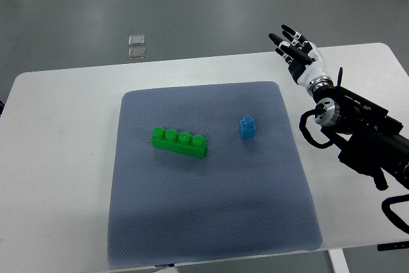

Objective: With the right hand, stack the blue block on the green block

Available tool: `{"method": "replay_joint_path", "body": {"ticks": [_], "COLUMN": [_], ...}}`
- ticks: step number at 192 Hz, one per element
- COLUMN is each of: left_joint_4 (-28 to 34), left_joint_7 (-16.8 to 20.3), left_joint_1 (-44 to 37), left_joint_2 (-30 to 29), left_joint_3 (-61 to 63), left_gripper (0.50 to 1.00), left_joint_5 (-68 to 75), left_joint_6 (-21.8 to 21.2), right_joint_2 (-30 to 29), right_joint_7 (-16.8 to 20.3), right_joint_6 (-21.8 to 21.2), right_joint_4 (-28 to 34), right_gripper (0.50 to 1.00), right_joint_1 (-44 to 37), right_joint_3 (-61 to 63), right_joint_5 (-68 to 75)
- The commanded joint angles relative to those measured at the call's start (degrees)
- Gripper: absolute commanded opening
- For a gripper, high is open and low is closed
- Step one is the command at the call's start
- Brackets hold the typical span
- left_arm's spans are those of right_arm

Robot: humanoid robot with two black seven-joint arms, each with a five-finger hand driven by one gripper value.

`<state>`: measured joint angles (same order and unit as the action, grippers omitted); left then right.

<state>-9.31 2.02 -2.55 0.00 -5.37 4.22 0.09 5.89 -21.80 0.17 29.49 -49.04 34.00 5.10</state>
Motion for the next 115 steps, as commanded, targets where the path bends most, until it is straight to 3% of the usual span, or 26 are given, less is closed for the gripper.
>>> {"method": "replay_joint_path", "body": {"ticks": [1, 115], "left_joint_4": [0.0, -0.1], "left_joint_7": [0.0, -0.1], "left_joint_1": [0.0, -0.1], "left_joint_2": [0.0, 0.0], "left_joint_3": [-0.4, -0.1], "left_gripper": [1.0, 1.0], "left_joint_5": [0.0, 0.0], "left_joint_6": [0.0, -0.1], "right_joint_2": [0.0, 0.1], "right_joint_7": [0.0, 0.0], "right_joint_6": [0.0, 0.1], "right_joint_4": [-0.1, -0.1], "right_gripper": [0.915, 0.915], "right_joint_1": [-0.1, -0.2], "right_joint_3": [-0.1, 0.1], "right_joint_5": [0.0, 0.1]}}
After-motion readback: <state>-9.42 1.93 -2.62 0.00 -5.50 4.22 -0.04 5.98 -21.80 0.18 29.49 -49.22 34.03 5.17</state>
